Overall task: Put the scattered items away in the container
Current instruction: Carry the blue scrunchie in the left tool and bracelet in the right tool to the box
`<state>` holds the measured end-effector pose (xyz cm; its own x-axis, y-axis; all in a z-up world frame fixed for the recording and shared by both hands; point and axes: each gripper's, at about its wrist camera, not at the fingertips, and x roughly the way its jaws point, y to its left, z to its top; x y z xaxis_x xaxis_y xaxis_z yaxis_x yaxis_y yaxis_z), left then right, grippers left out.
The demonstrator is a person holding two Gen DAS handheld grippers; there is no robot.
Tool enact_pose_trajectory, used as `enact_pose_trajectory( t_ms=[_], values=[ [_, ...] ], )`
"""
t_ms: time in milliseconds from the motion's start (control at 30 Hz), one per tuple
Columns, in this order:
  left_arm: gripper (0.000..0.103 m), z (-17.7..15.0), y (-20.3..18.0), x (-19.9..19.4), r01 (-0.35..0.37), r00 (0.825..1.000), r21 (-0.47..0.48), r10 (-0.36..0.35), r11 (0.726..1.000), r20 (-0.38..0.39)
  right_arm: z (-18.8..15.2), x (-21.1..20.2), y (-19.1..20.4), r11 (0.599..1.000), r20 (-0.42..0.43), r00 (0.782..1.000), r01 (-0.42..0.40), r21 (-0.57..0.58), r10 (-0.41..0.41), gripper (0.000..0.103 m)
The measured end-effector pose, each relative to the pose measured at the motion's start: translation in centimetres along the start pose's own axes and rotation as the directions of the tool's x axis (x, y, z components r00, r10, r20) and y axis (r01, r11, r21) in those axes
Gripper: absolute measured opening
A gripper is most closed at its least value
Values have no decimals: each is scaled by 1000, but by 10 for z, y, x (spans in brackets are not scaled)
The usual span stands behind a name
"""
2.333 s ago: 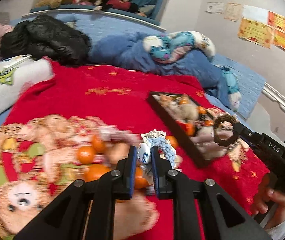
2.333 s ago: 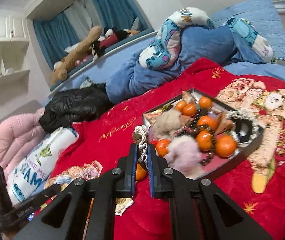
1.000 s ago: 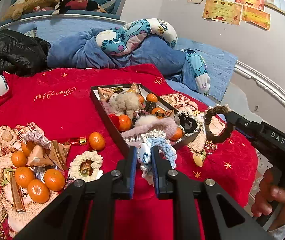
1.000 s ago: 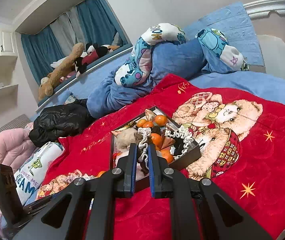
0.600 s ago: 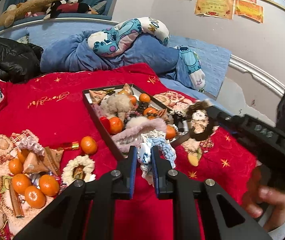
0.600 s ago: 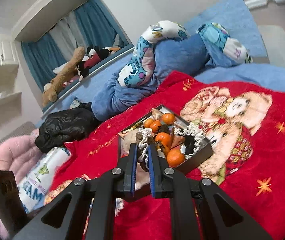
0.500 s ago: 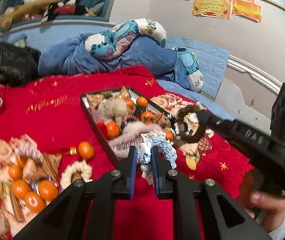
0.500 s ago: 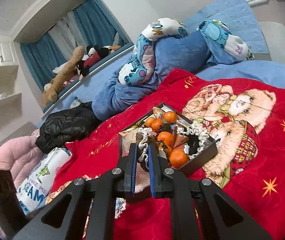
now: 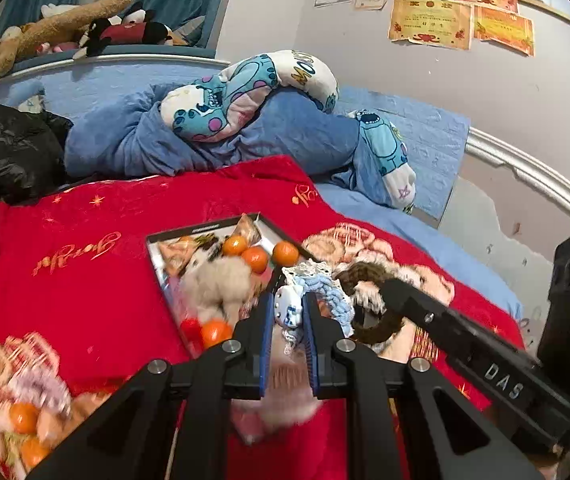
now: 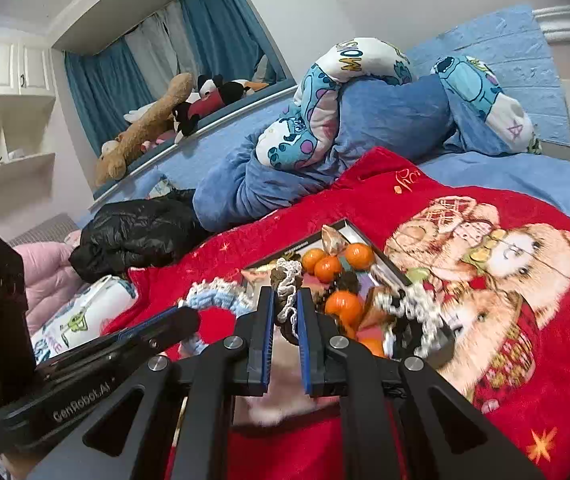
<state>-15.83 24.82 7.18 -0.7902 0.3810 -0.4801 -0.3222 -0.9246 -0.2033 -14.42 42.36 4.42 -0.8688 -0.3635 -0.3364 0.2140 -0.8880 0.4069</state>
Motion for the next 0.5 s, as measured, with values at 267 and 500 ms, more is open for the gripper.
enact_pose_trajectory(
  t_ms=[267, 500],
  values=[
    [15, 18, 26, 68, -3, 998, -55, -1, 999, -65, -4, 50, -15, 999, -106, 994, -23, 37, 26, 12],
    [15, 3, 35, 102, -35, 991, -41, 29, 999, -128, -10, 58, -25, 999, -123, 992, 44, 31, -40, 13]
  ],
)
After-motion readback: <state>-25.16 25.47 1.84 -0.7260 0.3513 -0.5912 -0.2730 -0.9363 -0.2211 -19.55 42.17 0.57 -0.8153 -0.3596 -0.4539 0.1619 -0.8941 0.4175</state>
